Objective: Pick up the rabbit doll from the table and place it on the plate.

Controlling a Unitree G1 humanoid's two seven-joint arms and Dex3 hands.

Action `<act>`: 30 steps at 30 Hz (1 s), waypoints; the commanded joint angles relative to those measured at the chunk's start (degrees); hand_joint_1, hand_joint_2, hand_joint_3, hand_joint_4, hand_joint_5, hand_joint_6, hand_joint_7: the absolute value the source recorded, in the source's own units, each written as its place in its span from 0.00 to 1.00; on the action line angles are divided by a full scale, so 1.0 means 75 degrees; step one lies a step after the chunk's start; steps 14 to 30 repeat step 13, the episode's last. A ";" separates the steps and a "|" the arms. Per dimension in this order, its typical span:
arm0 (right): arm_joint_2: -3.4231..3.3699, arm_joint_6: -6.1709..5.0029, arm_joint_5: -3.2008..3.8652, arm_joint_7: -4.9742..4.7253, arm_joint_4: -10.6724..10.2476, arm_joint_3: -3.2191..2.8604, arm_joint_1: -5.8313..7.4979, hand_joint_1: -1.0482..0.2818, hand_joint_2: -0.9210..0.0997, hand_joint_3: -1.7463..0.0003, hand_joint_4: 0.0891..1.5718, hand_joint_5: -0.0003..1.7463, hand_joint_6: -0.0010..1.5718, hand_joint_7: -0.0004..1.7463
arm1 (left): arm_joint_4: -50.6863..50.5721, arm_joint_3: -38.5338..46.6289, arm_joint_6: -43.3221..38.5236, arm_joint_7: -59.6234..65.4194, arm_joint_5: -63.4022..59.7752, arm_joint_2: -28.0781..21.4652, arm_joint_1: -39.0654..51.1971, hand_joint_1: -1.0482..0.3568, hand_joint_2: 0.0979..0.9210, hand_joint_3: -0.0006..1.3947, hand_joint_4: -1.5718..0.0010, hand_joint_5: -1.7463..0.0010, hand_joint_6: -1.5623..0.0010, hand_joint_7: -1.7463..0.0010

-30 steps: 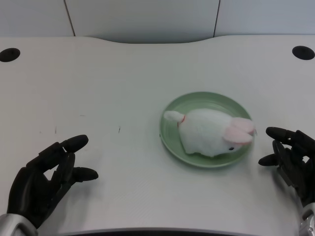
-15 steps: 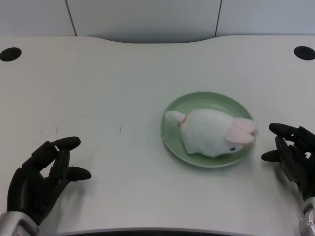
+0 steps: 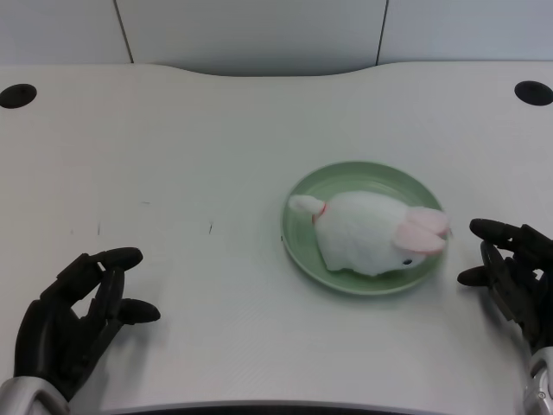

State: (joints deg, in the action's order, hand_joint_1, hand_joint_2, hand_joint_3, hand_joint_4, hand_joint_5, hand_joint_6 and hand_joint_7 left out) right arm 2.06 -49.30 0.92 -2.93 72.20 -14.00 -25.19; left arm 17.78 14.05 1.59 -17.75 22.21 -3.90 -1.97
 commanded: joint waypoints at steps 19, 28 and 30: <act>0.0005 -0.0013 0.0089 -0.0069 -0.0022 -0.0035 0.0043 0.46 0.00 0.79 0.56 0.68 0.62 0.30 | -0.0116 0.0119 0.0093 0.0035 -0.0039 -0.0124 0.0169 0.32 1.00 0.37 0.68 0.13 0.72 0.42; 0.0005 -0.0013 0.0089 -0.0069 -0.0022 -0.0035 0.0043 0.46 0.00 0.79 0.56 0.68 0.62 0.30 | -0.0116 0.0119 0.0093 0.0035 -0.0039 -0.0124 0.0169 0.32 1.00 0.37 0.68 0.13 0.72 0.42; 0.0005 -0.0013 0.0089 -0.0069 -0.0022 -0.0035 0.0043 0.46 0.00 0.79 0.56 0.68 0.62 0.30 | -0.0116 0.0119 0.0093 0.0035 -0.0039 -0.0124 0.0169 0.32 1.00 0.37 0.68 0.13 0.72 0.42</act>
